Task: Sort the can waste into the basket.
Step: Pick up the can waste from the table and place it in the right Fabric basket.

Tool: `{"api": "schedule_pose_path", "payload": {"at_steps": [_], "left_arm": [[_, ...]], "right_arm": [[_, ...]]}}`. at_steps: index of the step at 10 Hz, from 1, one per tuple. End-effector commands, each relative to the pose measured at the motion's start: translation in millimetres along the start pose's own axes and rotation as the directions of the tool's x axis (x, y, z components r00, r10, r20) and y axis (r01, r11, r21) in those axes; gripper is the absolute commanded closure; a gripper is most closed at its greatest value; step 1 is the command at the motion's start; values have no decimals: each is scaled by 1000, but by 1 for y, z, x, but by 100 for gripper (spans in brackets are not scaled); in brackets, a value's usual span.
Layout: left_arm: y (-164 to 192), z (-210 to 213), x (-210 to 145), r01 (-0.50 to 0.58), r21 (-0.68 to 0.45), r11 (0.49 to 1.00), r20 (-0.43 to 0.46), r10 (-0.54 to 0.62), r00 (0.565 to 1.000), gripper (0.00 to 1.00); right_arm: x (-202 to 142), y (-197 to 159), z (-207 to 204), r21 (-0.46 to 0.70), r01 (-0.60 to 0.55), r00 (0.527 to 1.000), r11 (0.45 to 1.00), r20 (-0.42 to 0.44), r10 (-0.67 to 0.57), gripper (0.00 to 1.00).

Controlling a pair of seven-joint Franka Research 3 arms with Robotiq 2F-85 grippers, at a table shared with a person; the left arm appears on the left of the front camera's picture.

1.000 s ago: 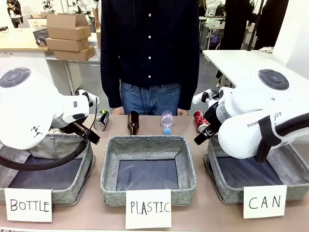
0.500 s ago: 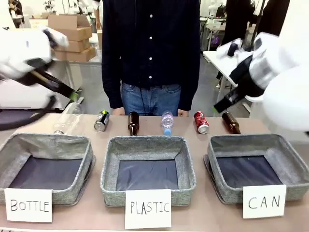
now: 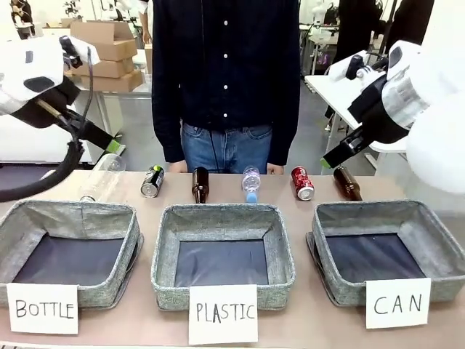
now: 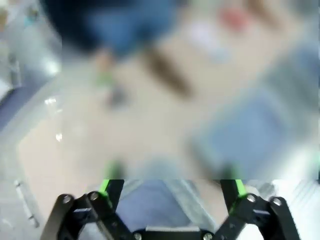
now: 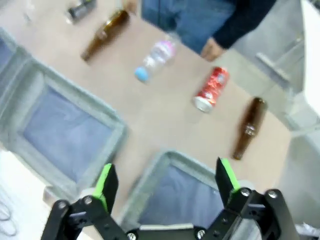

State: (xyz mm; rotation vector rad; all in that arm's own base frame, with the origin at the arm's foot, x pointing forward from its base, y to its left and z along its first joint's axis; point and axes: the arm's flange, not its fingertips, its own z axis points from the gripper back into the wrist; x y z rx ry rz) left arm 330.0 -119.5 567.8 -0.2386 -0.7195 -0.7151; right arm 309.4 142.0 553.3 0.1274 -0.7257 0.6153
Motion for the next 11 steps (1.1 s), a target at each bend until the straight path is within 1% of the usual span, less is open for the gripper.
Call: {"api": "schedule_pose_path", "payload": {"at_steps": [1, 2, 3, 4, 5, 6, 7, 8, 11], "left_arm": [[75, 46, -6, -233, -761, 605, -176, 153, 972, 0], [121, 49, -29, -359, -795, 489, -208, 337, 918, 0], [162, 53, -47, -410, -846, 342, -201, 506, 839, 0], [189, 52, -67, -370, -901, 225, -174, 594, 786, 0], [203, 40, -76, -358, -922, 148, -185, 643, 743, 0], [219, 27, -80, -381, -921, 78, -233, 673, 702, 0], [227, 16, -76, -439, -896, 69, -270, 700, 661, 0], [205, 60, -104, -115, -810, 574, 168, 417, 893, 0], [205, 60, -104, -115, -810, 574, 168, 417, 893, 0]], "right_arm": [[-19, -70, 68, 568, 336, 906, 752, 23, -422, 0], [-51, -114, 85, 571, 569, 757, 592, -83, -648, 0], [-89, -146, 87, 619, 658, 629, 429, -138, -765, 0], [-124, -166, 79, 670, 682, 533, 293, -181, -826, 0], [-146, -172, 74, 693, 672, 477, 261, -135, -869, 0], [-156, -174, 72, 692, 679, 444, 246, -120, -888, 0], [-156, -173, 78, 632, 716, 437, 298, -72, -897, 0], [-155, -192, 91, 663, 538, 725, 521, -48, -687, 0], [-155, -192, 91, 663, 538, 725, 521, -48, -687, 0]]}}
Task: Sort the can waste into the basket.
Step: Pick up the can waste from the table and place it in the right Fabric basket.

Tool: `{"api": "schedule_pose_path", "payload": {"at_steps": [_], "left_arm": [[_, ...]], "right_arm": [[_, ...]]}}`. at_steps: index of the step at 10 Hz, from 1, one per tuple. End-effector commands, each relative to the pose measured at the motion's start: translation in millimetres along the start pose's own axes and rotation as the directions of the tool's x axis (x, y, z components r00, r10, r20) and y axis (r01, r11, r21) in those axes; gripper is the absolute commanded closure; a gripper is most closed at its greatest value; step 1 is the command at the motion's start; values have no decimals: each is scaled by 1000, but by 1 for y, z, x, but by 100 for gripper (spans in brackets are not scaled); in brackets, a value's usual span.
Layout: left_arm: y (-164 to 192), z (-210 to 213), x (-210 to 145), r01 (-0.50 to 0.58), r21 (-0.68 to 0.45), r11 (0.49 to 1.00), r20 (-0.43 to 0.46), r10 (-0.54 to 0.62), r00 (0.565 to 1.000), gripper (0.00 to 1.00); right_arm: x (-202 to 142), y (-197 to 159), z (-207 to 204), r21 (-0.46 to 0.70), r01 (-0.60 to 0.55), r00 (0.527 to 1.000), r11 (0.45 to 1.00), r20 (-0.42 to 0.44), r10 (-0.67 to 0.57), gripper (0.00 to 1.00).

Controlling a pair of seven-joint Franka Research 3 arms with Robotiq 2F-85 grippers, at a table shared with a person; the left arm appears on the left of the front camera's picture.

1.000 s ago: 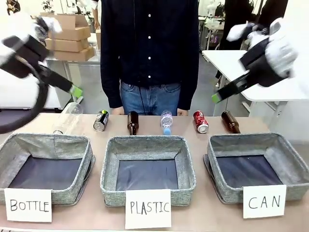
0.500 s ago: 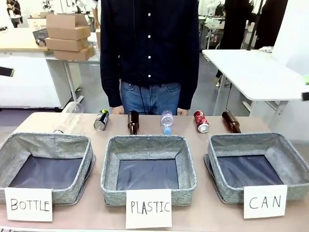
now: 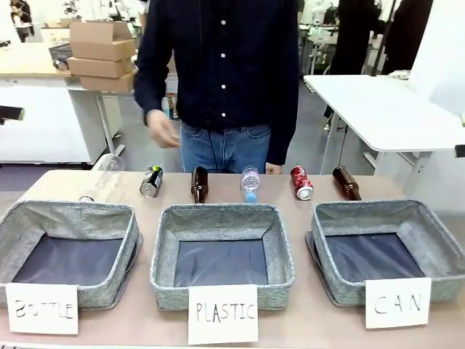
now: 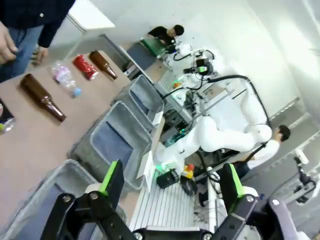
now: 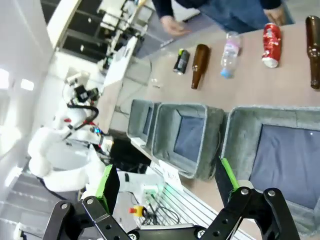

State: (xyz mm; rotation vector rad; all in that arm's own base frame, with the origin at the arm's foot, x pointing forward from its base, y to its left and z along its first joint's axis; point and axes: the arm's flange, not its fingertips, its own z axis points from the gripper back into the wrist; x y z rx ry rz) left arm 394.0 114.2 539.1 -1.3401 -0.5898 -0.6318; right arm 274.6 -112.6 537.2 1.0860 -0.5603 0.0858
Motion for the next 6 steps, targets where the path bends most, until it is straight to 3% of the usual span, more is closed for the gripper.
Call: {"api": "schedule_pose_path", "payload": {"at_steps": [1, 6], "left_arm": [[-16, -1, -1, 45, 22, 999, 5, -45, 999, 0], [-16, -1, -1, 45, 22, 999, 5, -45, 999, 0]], "right_arm": [[2, -2, 5, 10, -38, 999, 999, 15, 37, 0], [-2, -2, 6, -5, -11, 1000, 1000, 6, 12, 0]]}}
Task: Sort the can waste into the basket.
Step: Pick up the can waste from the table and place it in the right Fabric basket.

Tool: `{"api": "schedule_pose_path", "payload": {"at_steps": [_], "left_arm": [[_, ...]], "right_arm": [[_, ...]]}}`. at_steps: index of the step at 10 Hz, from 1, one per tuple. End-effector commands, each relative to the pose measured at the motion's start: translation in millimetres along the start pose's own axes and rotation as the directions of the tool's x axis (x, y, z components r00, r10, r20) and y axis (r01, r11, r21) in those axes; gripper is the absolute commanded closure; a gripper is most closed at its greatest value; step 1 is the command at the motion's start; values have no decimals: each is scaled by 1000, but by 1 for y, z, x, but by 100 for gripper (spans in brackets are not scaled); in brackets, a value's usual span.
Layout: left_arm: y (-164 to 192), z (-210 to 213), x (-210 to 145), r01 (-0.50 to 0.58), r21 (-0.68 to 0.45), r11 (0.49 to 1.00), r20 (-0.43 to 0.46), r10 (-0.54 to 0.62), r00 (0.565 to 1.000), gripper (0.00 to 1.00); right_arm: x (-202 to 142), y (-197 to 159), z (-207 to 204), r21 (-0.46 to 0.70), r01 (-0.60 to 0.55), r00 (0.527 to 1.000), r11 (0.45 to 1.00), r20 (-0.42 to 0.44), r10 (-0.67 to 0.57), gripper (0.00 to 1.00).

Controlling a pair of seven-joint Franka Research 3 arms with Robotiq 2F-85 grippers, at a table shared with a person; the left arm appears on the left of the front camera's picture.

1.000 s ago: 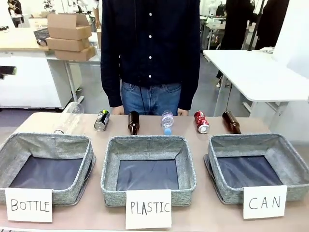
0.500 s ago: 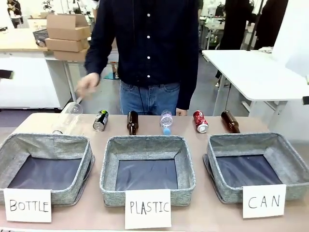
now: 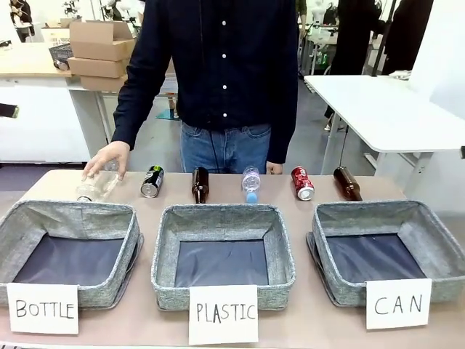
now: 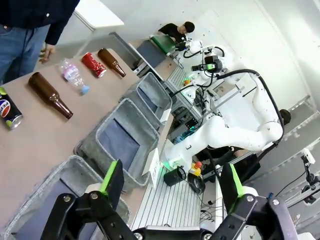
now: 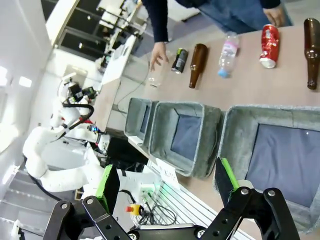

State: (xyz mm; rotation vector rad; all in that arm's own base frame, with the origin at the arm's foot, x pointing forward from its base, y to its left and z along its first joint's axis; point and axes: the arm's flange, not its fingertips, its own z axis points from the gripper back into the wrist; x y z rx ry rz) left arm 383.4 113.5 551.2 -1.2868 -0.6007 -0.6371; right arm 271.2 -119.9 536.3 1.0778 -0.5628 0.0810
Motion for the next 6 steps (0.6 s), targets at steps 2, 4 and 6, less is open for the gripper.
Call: {"api": "schedule_pose_path", "payload": {"at_steps": [2, 4, 6], "left_arm": [[-1, -2, -3, 29, -25, 999, 22, -28, 999, 0], [-1, -2, -3, 29, -25, 999, 22, -28, 999, 0], [-1, -2, -3, 29, -25, 999, 22, -28, 999, 0]], "right_arm": [[31, 21, -40, -181, -85, 996, 980, -5, 86, 0], [82, 36, -132, -449, -198, 979, 871, -143, 148, 0], [119, 23, -215, -629, -251, 966, 736, -213, 147, 0]]}}
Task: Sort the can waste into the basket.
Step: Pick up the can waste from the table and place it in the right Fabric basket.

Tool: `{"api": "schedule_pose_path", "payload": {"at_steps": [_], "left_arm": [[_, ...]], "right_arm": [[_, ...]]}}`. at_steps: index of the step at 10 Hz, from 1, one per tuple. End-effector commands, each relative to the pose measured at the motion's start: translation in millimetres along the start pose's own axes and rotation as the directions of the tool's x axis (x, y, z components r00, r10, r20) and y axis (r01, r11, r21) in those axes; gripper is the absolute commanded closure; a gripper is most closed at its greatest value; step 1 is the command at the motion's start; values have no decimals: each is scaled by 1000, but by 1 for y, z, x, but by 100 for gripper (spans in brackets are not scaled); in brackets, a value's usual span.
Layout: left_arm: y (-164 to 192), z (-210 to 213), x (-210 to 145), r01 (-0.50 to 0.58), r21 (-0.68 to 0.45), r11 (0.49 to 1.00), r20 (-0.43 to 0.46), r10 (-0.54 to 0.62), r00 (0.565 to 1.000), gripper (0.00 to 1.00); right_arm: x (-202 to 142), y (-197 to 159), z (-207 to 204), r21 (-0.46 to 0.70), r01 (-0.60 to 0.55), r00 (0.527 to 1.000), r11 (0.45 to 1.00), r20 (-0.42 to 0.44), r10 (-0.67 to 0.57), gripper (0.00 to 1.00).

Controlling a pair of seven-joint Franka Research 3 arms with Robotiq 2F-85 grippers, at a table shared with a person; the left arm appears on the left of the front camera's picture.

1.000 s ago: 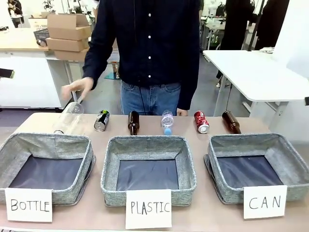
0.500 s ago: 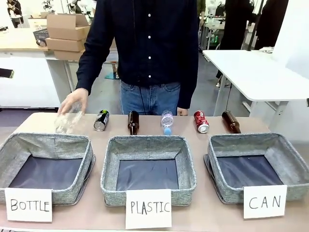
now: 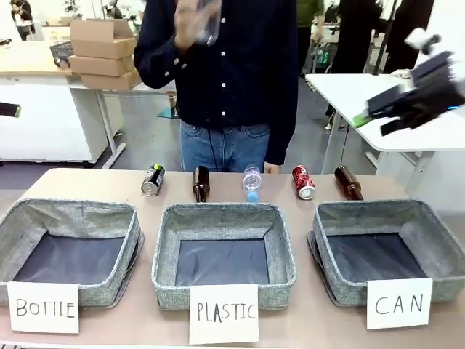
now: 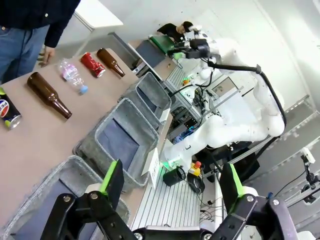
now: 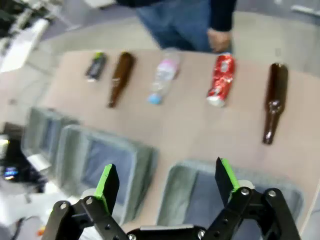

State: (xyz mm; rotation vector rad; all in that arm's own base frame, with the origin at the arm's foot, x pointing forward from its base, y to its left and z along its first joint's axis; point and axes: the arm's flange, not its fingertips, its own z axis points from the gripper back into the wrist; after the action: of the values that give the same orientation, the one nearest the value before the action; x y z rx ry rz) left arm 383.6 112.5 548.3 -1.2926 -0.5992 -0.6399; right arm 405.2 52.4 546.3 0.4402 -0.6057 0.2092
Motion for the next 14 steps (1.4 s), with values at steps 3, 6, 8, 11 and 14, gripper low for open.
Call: {"api": "schedule_pose_path", "payload": {"at_steps": [3, 6, 8, 11, 14], "left_arm": [[-2, -1, -1, 28, -18, 999, 22, -28, 999, 0], [-2, -1, -1, 28, -18, 999, 22, -28, 999, 0], [-2, -1, -1, 28, -18, 999, 22, -28, 999, 0], [-2, -1, -1, 28, -18, 999, 22, -28, 999, 0], [-2, -1, -1, 28, -18, 999, 22, -28, 999, 0]], "right_arm": [[43, -6, -122, -267, -5, 975, 964, -216, -55, 0], [27, -9, -119, -263, -35, 993, 964, -119, 4, 0], [25, -8, -145, -363, -120, 970, 924, -241, 31, 0], [93, -18, -220, -406, -82, 961, 910, -274, -36, 0], [122, -38, -301, -396, -120, 928, 910, -371, -39, 0]]}}
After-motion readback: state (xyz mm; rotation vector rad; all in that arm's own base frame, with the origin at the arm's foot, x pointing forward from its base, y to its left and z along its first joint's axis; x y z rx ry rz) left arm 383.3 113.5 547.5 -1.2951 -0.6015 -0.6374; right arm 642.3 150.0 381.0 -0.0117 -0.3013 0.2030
